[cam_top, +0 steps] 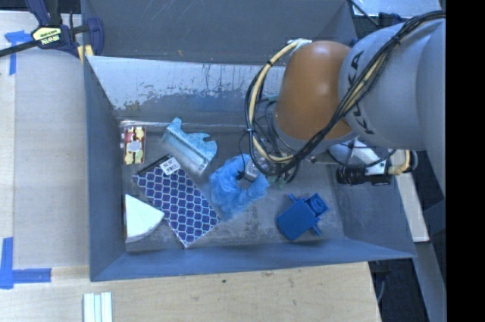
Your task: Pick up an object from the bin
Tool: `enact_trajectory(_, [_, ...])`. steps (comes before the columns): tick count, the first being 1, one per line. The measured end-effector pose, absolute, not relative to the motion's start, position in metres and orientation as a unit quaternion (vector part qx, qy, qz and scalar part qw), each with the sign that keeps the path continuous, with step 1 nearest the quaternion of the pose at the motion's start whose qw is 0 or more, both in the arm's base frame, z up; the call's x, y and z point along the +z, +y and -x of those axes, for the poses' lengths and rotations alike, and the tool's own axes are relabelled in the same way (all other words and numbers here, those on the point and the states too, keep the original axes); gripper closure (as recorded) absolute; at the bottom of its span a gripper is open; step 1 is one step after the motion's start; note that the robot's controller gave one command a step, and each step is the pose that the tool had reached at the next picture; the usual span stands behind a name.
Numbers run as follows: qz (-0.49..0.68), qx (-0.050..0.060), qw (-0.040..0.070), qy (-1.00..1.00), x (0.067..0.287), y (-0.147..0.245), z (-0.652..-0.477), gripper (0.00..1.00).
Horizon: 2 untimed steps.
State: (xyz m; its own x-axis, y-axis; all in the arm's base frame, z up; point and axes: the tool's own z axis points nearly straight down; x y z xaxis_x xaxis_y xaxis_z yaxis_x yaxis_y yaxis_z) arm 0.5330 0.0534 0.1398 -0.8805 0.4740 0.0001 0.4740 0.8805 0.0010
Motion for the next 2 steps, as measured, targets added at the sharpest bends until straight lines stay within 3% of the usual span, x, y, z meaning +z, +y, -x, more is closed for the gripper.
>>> enact_trajectory(1, [-0.245,0.001,0.000,0.970,0.140,0.053,-0.533,1.00])
enact_trajectory(2, [-0.243,0.000,0.000,0.970,0.223,0.049,-0.533,1.00])
